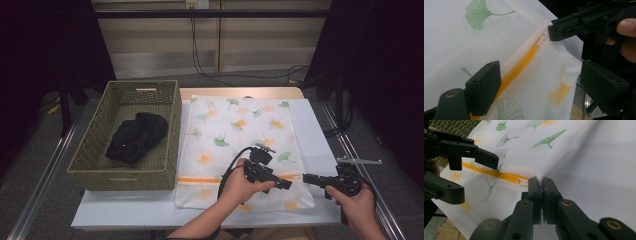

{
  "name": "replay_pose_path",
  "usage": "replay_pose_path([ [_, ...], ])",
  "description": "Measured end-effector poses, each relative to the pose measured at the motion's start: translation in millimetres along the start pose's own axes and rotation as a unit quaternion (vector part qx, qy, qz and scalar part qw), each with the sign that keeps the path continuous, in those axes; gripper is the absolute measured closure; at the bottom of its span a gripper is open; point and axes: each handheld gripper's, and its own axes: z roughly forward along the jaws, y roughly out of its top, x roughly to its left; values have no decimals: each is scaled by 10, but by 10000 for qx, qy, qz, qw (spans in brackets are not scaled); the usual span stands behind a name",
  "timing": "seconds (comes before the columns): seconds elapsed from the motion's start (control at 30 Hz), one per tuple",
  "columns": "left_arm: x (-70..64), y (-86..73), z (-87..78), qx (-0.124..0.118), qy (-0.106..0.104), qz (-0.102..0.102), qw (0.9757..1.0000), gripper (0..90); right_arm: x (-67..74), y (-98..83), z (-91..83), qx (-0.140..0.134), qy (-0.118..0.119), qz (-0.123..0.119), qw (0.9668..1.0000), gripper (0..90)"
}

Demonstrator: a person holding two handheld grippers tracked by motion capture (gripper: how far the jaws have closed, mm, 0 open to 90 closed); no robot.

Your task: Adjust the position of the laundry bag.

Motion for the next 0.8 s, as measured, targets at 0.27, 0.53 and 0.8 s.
replay_pose_path([
  [0.27,-32,-5,96,69,-122,-50,9999,181,-7,32,12,-9,70,5,10000,872],
  [0.53,-42,16,164,97,-104,114,9998,241,-3,41,32,3,114,19,9999,871],
  [0.8,-21,15,213,39,-50,242,9997,325,-2,36,18,-29,140,-4,9999,871],
])
